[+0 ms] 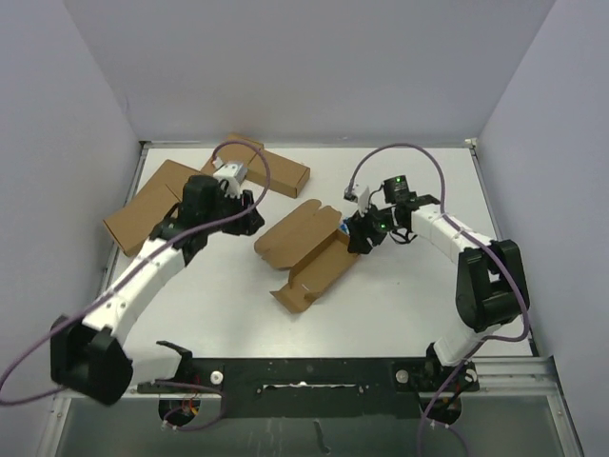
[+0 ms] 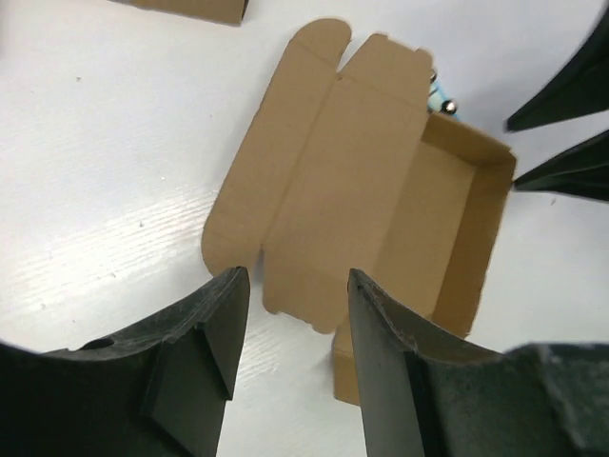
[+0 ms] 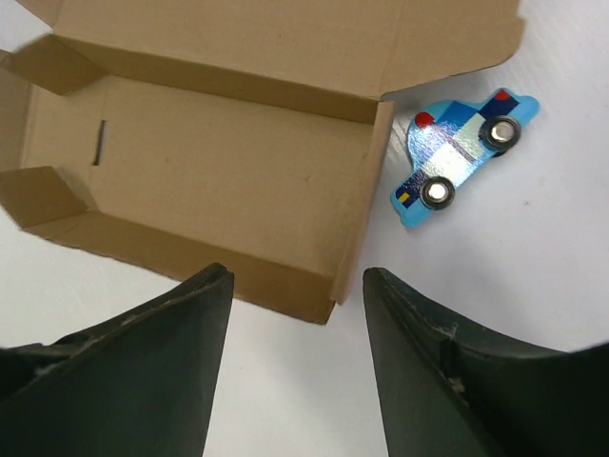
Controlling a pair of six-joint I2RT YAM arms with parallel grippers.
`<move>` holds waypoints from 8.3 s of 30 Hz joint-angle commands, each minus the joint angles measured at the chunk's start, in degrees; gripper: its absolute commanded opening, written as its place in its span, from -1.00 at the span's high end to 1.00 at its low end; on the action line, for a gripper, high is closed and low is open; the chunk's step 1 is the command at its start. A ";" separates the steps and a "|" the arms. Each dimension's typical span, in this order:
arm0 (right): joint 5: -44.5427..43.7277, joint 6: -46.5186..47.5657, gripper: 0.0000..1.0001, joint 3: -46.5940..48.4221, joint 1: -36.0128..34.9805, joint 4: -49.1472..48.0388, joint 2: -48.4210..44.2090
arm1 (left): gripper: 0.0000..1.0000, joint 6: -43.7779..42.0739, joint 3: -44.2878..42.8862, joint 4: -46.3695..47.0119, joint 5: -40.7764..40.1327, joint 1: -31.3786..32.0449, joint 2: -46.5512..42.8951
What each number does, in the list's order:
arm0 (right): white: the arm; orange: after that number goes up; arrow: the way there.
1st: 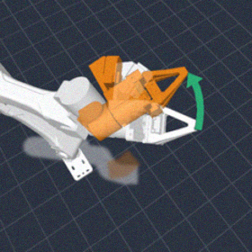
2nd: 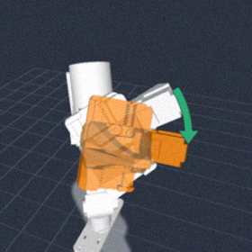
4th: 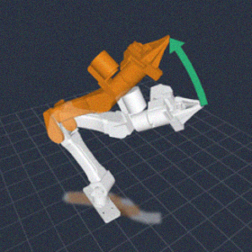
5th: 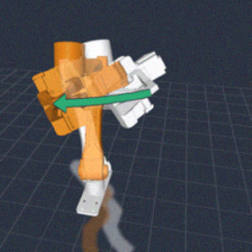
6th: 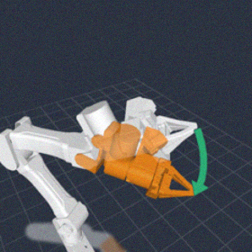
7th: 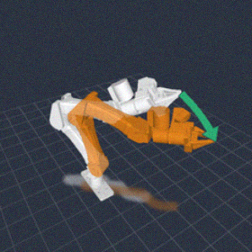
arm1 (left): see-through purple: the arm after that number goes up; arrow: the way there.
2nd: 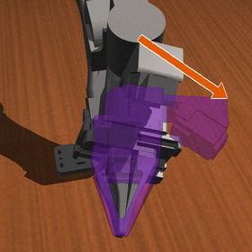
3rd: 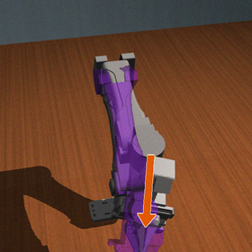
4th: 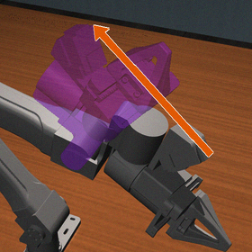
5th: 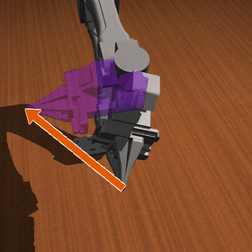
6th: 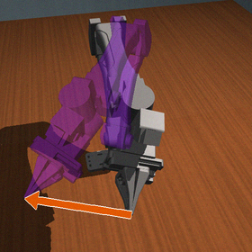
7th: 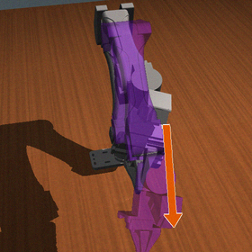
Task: Fold the paper box
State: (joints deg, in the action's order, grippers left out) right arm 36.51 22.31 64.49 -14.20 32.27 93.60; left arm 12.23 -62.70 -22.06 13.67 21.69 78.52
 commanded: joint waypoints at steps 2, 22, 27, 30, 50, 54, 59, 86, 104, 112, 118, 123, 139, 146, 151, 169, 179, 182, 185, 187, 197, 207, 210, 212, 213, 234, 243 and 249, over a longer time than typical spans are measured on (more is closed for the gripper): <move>-13.39 -3.07 -0.10 4.03 -3.72 -4.54 4.00 | 0.15 16.32 13.18 11.08 -6.74 3.08 -14.94; -19.25 -5.25 0.96 1.20 -7.59 -7.98 6.46 | 0.78 26.99 21.99 12.24 -18.89 16.86 -8.20; -19.72 -5.56 1.00 0.77 -8.15 -8.37 6.02 | 1.00 25.97 22.51 9.56 -20.62 18.71 -7.91; -19.68 -5.73 1.00 0.64 -8.21 -8.44 5.93 | 1.00 25.83 22.92 9.29 -20.50 20.49 -7.12; -18.91 -6.94 1.00 0.29 -9.37 -8.61 5.34 | 1.00 28.67 17.96 15.32 -22.53 28.51 5.34; -18.69 -7.18 1.00 0.07 -9.94 -8.71 5.44 | 0.99 29.42 16.60 16.60 -23.26 28.76 6.55; -18.43 -7.18 1.00 0.02 -10.55 -8.72 5.53 | 0.88 29.89 15.81 16.77 -27.37 28.65 7.42; -18.34 -7.28 1.00 0.02 -11.46 -8.67 5.69 | 0.89 26.53 13.33 21.91 -30.65 26.87 10.34; -18.17 -7.54 1.00 0.20 -11.30 -8.78 5.93 | 1.00 28.68 19.59 11.04 -10.44 33.45 -10.45; -18.03 -7.53 1.00 0.11 -11.33 -8.84 6.04 | 1.00 28.95 21.63 8.24 -8.08 33.70 -6.83; -17.95 -7.63 1.00 0.02 -11.34 -8.84 6.07 | 1.00 28.41 19.80 10.24 -10.34 33.48 -0.10; -17.71 -7.63 1.00 -0.06 -11.32 -8.86 6.04 | 1.00 27.41 15.75 10.64 -14.11 32.47 4.64; -17.34 -9.39 1.00 -0.45 -10.32 -9.62 5.68 | 0.96 24.61 13.12 12.04 -11.93 30.74 4.79; -17.86 -12.97 1.00 -1.58 -9.53 -11.47 3.94 | 0.33 28.05 16.13 3.63 -15.59 30.65 -11.40; -18.32 -14.42 1.00 -2.32 -9.58 -12.52 3.52 | -0.08 36.72 21.17 -3.33 -20.93 30.37 -22.79; -18.75 -14.54 1.00 -2.53 -9.59 -12.85 3.69 | -0.05 59.28 27.32 -9.36 -27.75 30.04 -22.83; -18.24 -14.33 1.00 -2.50 -9.66 -12.76 3.86 | 0.53 53.21 25.79 0.14 -24.82 25.53 -16.22; -18.11 -14.33 1.00 -2.53 -9.83 -12.75 4.04 | 0.89 51.86 25.03 0.31 -23.67 24.48 -15.69; -17.90 -14.52 1.00 -2.53 -10.22 -12.70 4.21 | 1.00 50.03 24.31 0.44 -23.26 23.53 -15.84; -17.59 -14.77 1.00 -2.50 -10.40 -12.74 4.30 | 1.00 48.55 23.39 0.44 -23.17 22.87 -15.72; -16.67 -17.82 1.00 -3.14 -11.49 -13.72 4.02 | 1.00 38.42 14.63 -1.04 -19.47 18.93 -6.41; -16.92 -18.06 1.00 -2.88 -12.11 -13.42 4.74 | 0.91 35.44 10.49 2.30 -15.14 18.21 1.15; -16.96 -18.00 1.00 -2.88 -12.10 -13.39 4.81 | 0.70 35.94 11.08 3.18 -14.46 18.18 1.22; -16.91 -18.05 1.00 -2.80 -12.11 -13.38 4.90 | 0.52 36.53 11.80 3.56 -14.04 18.20 0.83; -16.91 -18.02 1.00 -2.78 -12.14 -13.29 4.93 | 0.47 36.78 12.37 3.72 -13.90 18.20 0.51; -16.62 -17.87 1.00 -2.44 -12.13 -12.93 5.70 | -0.33 39.79 25.76 16.12 -15.13 18.51 -12.81; -16.69 -18.13 1.00 -2.31 -12.04 -12.74 5.87 | -0.46 39.73 33.74 22.98 -14.70 18.78 -23.67; -15.39 -20.08 1.00 -2.57 -10.97 -13.11 5.71 | -0.54 39.61 38.50 21.46 -13.13 18.74 -34.25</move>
State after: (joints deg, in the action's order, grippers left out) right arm 19.16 4.27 61.91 -25.89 18.96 99.79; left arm 52.01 -25.69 -3.27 -0.86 40.16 50.61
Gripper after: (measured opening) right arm 0.093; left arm 0.769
